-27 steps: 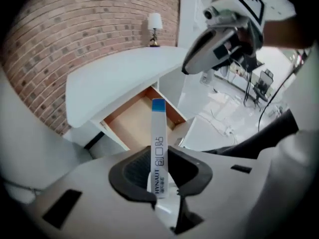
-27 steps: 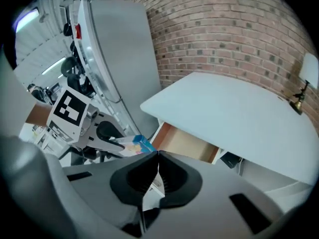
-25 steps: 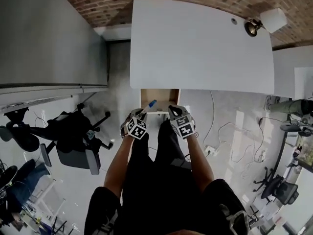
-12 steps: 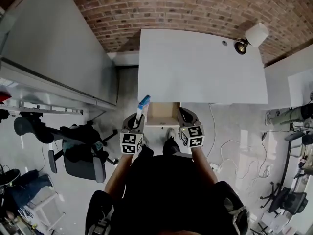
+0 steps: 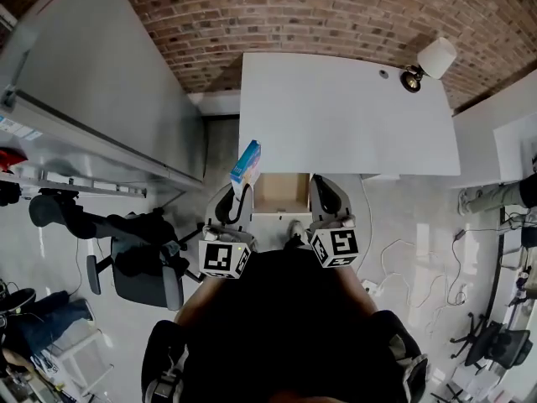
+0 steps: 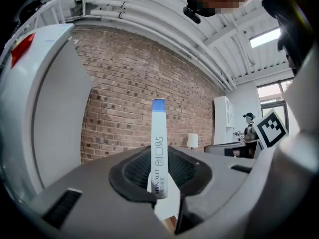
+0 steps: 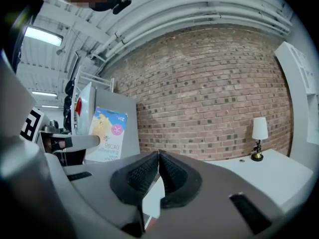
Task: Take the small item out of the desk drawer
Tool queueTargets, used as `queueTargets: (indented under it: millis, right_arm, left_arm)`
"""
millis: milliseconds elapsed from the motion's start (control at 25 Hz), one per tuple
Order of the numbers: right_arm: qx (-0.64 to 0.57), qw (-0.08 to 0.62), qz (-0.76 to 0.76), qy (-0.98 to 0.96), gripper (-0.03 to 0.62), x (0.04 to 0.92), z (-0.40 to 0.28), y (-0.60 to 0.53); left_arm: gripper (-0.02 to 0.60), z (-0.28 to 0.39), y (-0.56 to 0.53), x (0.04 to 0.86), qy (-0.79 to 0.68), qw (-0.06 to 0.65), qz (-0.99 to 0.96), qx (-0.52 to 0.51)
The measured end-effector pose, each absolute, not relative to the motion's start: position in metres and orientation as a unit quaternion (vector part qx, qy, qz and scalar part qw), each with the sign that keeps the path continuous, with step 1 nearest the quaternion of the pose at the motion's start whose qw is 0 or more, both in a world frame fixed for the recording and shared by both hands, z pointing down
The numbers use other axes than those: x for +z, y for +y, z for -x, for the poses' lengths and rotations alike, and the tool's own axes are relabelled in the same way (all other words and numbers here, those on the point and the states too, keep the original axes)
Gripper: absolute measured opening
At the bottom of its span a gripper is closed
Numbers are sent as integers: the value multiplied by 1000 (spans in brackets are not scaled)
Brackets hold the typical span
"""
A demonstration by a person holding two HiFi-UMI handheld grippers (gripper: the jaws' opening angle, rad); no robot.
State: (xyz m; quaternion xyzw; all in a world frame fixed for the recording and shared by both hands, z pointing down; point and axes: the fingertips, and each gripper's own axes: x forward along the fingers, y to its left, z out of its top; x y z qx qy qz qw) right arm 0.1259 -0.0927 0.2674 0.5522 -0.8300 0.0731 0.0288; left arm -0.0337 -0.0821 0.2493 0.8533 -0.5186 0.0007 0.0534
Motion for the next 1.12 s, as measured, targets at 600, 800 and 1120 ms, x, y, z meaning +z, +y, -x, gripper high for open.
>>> queueTargets:
  millis: [600, 800, 1120]
  right_arm:
    - [66, 31, -535, -842, 26, 270, -114, -60]
    - [68, 28, -538, -840, 26, 269, -117, -58]
    - [67, 25, -533, -843, 26, 267, -117, -54]
  left_arm:
    - [89, 29, -61, 268, -521, 82, -850, 1]
    - [87, 22, -57, 267, -513, 75, -855, 3]
    - [87, 20, -52, 265, -514, 75, -855, 0]
